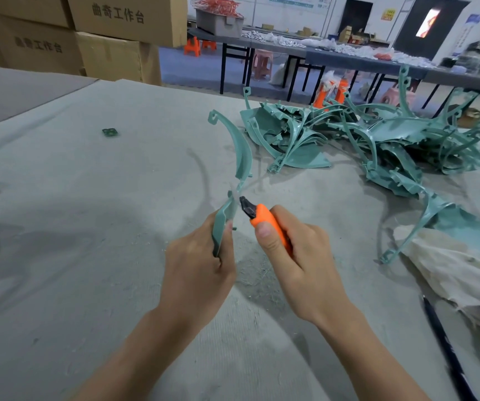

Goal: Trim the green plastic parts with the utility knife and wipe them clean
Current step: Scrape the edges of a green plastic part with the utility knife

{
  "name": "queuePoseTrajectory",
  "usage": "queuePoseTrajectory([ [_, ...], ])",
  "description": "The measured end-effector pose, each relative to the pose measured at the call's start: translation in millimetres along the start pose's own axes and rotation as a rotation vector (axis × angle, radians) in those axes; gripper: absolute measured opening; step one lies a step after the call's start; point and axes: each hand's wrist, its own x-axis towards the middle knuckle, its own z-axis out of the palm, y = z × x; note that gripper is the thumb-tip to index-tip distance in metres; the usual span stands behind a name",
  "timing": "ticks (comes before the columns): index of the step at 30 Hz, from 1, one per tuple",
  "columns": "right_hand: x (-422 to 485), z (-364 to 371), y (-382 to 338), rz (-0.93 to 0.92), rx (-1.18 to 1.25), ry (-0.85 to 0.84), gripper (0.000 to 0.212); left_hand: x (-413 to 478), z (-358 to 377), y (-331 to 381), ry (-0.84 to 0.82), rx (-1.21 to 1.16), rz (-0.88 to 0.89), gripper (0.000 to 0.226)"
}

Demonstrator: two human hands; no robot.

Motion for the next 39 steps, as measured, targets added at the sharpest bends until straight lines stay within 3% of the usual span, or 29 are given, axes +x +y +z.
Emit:
queuePoseTrajectory([
  [7,8,0,7,0.061,-0.043,0.047,0.047,-2,0,-2,-0.023,0.033,0.06,0.023],
  [14,1,-4,11,-0.008,0.001,0.016,0.047,-1,1,-1,-0.063,0.039,0.017,0.027],
  [19,7,-13,21,0.026,0.008,0.081,0.043,-6,2,4,-0.112,0.033,-0.011,0.032],
  [24,7,-5,27,0.082,0.03,0.099,0.055,-5,1,2,-0.152,0.025,-0.014,0.031],
  [28,9,-4,28,0.091,-0.033,0.119,0.052,-3,0,-2,-0.127,-0.03,0.022,0.025],
  [33,9,-6,28,0.104,-0.117,0.125,0.052,-3,-2,-5,-0.114,-0.065,0.053,0.042],
  [36,9,-5,29,0.114,-0.159,0.128,0.052,-4,-1,-5,-0.117,-0.034,0.071,0.026],
  [39,8,-5,34,0.125,-0.177,0.138,0.051,-5,-2,-5,-0.133,-0.041,0.067,0.027],
])
